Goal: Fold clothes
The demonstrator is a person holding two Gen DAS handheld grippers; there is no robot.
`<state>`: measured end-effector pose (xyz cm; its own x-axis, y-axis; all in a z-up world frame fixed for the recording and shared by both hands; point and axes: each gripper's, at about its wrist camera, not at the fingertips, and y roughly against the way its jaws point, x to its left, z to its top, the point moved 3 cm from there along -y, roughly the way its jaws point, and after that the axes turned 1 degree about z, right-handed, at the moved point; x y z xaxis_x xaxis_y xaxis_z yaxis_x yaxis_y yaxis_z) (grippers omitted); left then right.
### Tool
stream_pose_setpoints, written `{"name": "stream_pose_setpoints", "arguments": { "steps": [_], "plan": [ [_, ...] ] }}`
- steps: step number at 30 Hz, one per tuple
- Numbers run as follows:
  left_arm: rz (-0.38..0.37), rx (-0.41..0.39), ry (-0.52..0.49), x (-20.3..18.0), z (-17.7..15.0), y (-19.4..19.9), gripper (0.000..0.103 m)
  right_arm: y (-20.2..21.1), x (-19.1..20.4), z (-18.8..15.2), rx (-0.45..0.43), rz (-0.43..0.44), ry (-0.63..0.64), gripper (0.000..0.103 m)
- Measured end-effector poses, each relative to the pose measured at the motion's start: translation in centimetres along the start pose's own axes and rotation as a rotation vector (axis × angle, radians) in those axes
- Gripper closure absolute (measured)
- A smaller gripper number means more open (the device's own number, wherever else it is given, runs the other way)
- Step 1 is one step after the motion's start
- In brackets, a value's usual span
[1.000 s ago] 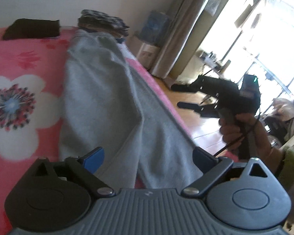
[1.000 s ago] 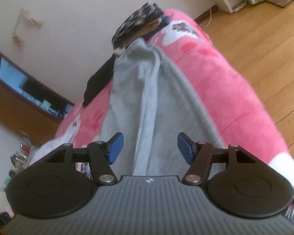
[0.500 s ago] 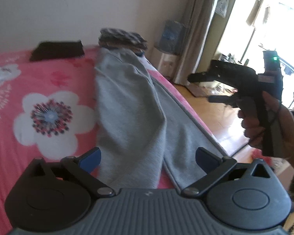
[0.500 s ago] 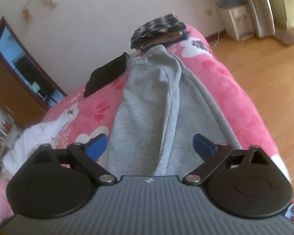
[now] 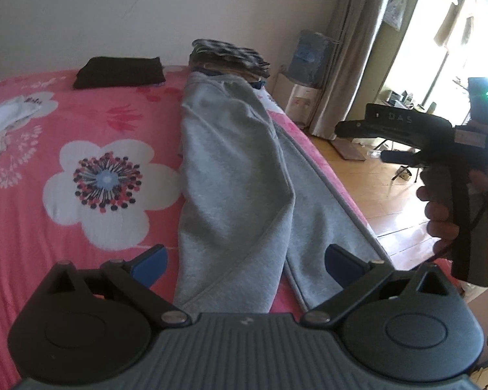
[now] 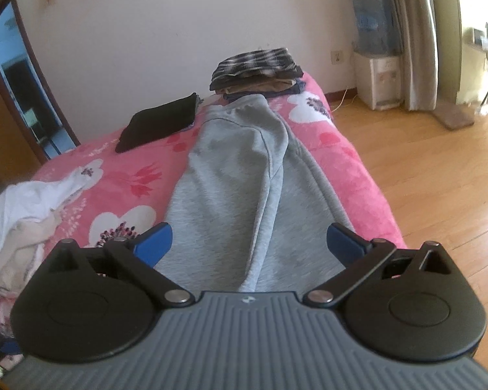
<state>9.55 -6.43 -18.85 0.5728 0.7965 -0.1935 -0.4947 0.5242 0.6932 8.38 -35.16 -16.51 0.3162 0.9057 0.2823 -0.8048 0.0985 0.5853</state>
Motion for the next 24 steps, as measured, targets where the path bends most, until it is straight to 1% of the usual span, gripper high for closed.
{"name": "stream_pose_setpoints", "arguments": {
  "steps": [7,11,14,18,20,24],
  "plan": [
    [0.074,0.018,0.008,0.2,-0.1,-0.3,0.0,0.7,1.2,0.1,-0.067,-0.084,0.095,0.001],
    [0.105,0.037,-0.015,-0.1,-0.3,-0.7,0.0,1.1,1.9,0.1,-0.106,-0.134,0.138,0.001],
    [0.105,0.029,-0.016,-0.3,-0.3,-0.7,0.0,1.2,2.6,0.0,-0.118,-0.147,0.179,0.001],
    [0.078,-0.014,-0.019,-0.4,-0.1,-0.1,0.0,1.2,3.3,0.0,-0.133,-0.168,0.213,0.001],
    [0.078,-0.025,-0.033,-0.5,0.0,0.0,0.0,1.3,3.5,-0.1,-0.142,-0.177,0.222,0.001],
    [0.108,0.008,-0.104,-1.2,0.2,-0.5,0.001,1.4,3.6,0.0,-0.15,-0.184,0.221,0.001]
  ]
}}
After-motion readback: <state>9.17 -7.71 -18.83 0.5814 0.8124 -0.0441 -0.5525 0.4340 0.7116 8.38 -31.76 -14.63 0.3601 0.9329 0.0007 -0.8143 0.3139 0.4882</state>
